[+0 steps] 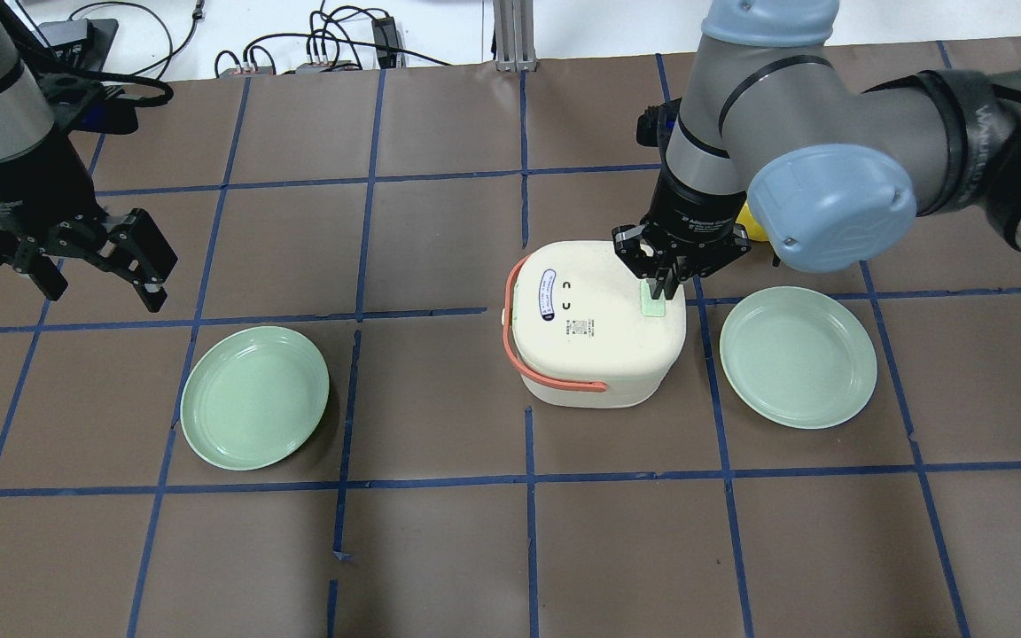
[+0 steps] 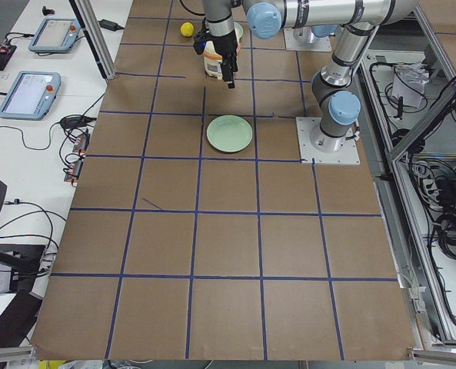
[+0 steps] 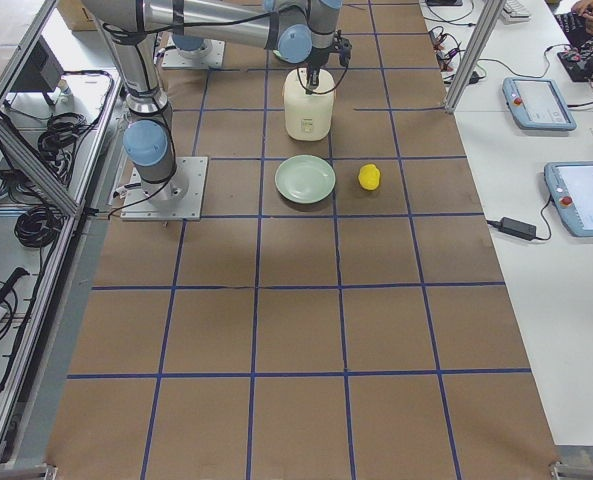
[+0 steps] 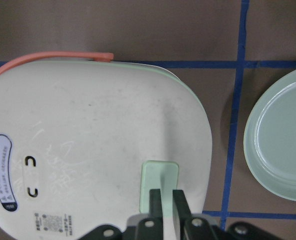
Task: Press rice cooker button
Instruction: 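Press the green button with the right gripper while the left arm shifts slightly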
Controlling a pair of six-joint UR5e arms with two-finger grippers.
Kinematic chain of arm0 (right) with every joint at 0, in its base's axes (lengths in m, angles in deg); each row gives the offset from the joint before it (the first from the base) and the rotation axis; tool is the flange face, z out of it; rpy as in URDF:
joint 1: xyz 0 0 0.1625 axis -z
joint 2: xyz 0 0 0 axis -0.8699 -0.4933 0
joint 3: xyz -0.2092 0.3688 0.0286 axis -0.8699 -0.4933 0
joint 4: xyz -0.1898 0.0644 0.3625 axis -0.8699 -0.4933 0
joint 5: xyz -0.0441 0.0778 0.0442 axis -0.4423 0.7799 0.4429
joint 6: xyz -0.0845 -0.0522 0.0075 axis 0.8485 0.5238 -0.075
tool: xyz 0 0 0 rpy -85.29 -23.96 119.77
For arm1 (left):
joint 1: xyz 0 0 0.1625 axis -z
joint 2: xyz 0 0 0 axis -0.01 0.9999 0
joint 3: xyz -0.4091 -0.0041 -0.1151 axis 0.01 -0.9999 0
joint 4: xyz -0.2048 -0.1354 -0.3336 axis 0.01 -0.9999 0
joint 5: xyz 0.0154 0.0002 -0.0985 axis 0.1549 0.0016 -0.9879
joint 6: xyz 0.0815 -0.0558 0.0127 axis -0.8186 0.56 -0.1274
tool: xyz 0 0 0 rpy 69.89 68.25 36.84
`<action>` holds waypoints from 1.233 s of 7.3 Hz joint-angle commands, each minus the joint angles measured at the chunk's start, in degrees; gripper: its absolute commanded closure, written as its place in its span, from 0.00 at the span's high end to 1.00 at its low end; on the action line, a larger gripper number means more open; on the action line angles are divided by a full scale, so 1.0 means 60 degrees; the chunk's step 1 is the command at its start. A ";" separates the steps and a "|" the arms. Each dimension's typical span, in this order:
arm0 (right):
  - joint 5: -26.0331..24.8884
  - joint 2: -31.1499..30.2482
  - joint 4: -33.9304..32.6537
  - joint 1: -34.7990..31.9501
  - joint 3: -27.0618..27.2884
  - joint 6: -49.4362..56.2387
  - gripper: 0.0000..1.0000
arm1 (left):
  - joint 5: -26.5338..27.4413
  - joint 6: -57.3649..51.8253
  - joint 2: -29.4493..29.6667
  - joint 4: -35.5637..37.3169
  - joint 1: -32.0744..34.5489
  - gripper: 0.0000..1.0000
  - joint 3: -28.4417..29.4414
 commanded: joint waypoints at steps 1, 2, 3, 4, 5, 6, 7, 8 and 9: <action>0.0009 0.0021 0.0027 -0.0002 0.0079 -0.0004 0.18 | 0.0000 0.0000 0.0000 0.0000 0.0000 1.00 -0.0010; 0.0009 0.0021 0.0042 -0.0002 0.0079 0.0011 0.15 | 0.0000 0.0000 0.0000 0.0000 0.0000 1.00 0.0004; 0.0024 0.0021 0.0057 -0.0002 0.0079 0.0025 0.13 | 0.0000 0.0000 0.0000 0.0000 0.0000 1.00 -0.0010; 0.0024 0.0036 0.0042 -0.0002 0.0079 0.0026 0.12 | 0.0000 0.0000 0.0000 0.0000 0.0000 1.00 -0.0011; 0.0024 0.0036 0.0013 -0.0002 0.0065 0.0026 0.12 | 0.0000 0.0000 0.0000 0.0000 0.0000 1.00 -0.0011; 0.0024 0.0036 -0.0002 -0.0002 0.0021 0.0040 0.12 | -0.0101 0.0014 0.0000 0.0000 0.0000 1.00 0.0004; 0.0039 0.0036 -0.0016 -0.0002 0.0006 0.0040 0.12 | -0.0161 0.0116 0.0000 0.0015 0.0043 1.00 0.0004; 0.0039 0.0036 -0.0031 -0.0002 0.0050 0.0040 0.12 | -0.0727 0.0146 -0.0073 0.0015 0.0189 1.00 -0.0025; 0.0024 0.0036 -0.0031 -0.0002 0.0065 0.0055 0.12 | -0.0950 0.0291 -0.0102 0.0000 0.0422 1.00 -0.0083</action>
